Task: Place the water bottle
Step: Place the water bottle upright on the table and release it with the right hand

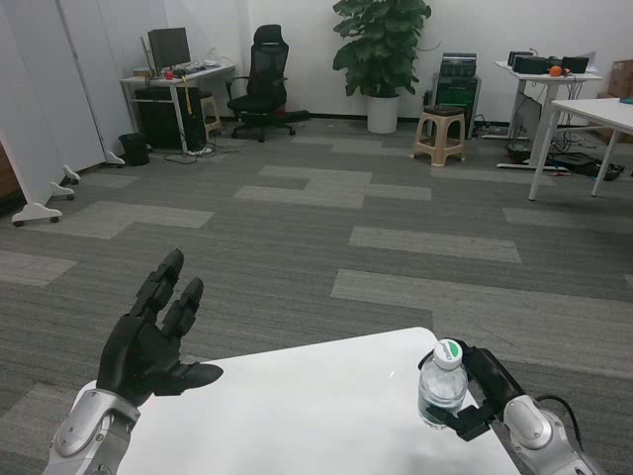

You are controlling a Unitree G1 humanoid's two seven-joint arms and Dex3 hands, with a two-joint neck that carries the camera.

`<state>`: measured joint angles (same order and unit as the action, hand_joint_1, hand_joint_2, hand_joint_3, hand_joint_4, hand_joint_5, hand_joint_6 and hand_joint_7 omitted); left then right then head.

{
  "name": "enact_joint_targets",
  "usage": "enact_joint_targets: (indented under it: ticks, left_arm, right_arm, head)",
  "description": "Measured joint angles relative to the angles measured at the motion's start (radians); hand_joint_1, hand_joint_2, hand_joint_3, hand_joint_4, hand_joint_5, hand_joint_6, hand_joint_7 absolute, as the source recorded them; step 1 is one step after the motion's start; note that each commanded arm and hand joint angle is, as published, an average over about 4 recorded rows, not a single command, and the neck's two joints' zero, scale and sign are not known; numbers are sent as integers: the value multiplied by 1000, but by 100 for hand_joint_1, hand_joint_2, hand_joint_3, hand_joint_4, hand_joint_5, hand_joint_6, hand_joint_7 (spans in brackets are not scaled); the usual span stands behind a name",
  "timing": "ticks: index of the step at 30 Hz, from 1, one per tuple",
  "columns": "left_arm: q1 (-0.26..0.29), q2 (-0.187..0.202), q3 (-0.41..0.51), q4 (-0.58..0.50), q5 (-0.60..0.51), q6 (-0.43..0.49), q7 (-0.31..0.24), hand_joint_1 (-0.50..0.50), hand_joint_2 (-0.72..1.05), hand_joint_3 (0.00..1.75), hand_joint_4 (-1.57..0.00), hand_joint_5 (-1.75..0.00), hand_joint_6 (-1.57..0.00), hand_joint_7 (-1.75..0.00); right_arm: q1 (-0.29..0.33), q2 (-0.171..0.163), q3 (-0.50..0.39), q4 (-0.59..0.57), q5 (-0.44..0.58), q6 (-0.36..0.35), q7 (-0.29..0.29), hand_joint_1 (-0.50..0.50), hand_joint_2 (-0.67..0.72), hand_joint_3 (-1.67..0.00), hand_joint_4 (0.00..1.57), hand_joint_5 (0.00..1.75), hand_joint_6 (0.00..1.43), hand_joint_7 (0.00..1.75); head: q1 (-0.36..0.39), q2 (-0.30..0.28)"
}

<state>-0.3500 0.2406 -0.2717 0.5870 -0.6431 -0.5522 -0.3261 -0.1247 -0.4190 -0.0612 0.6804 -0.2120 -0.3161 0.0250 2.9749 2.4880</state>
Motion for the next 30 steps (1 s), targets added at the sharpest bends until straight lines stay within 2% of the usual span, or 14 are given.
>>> enact_joint_targets:
  ticks: [5,13,18,22,25,30]
  left_arm:
    - [0,0,0,0,0,0,0,-50,34,9,0,0,0,0]
    - [0,0,0,1,0,0,0,-50,34,9,0,0,0,0]
    - [0,0,-1,1,0,0,0,-50,34,9,0,0,0,0]
    - [0,0,-3,1,0,0,0,-50,34,9,0,0,0,0]
    - [0,0,-6,1,0,0,0,-50,34,9,0,0,0,0]
    - [0,0,-9,1,0,0,0,-50,34,9,0,0,0,0]
  right_arm:
    - [-17,22,24,77,-18,-6,-8,-46,-54,-127,123,155,128,147]
    - [-57,72,81,221,-17,-22,-29,-46,-54,-127,126,155,128,147]
    - [-80,80,95,272,-13,-33,-47,-46,-54,-133,128,165,128,147]
    - [-105,95,97,314,-4,-44,-58,-46,-54,-135,126,165,128,147]
    - [-132,107,97,361,6,-55,-66,-46,-54,-135,121,165,128,147]
    - [-146,120,96,403,20,-74,-81,-46,-54,-141,101,165,126,150]
  head:
    - [0,-1]
    - [-4,-2]
    - [-6,-5]
    - [-5,-5]
    - [-6,-6]
    - [-8,-5]
